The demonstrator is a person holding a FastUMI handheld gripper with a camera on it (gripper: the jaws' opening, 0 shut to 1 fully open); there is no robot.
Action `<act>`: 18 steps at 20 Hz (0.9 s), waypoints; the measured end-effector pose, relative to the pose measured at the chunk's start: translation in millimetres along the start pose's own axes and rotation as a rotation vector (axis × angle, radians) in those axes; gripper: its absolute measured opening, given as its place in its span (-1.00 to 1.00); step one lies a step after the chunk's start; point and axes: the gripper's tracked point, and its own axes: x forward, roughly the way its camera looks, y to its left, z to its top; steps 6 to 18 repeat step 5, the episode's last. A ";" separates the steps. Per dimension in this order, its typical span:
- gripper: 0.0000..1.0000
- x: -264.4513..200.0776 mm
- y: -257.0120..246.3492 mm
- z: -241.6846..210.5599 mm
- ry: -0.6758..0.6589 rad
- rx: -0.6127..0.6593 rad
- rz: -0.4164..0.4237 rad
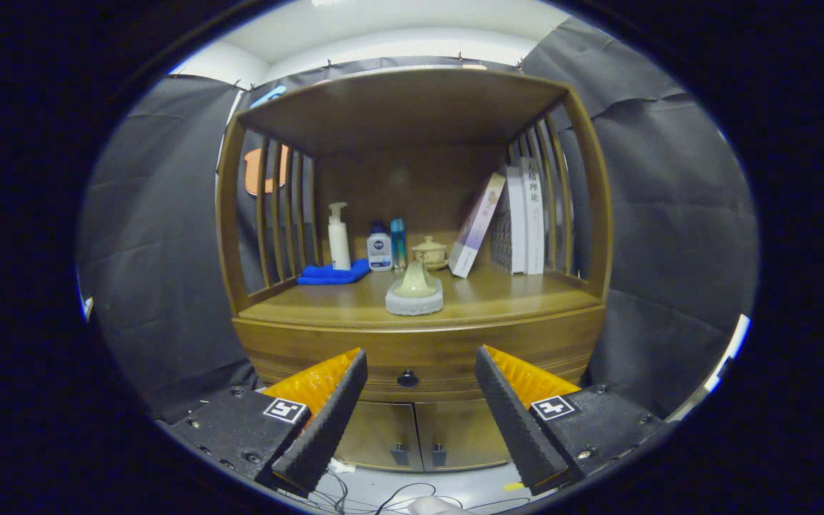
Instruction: Pull open the drawer, take out the items inside it, and place them on the countertop above the cabinet.
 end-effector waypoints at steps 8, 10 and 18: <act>0.98 -71.1 -12.5 42.0 -0.064 -0.011 0.032; 0.98 -71.1 -12.5 42.0 -0.064 -0.011 0.032; 0.98 -71.1 -12.5 42.0 -0.064 -0.011 0.032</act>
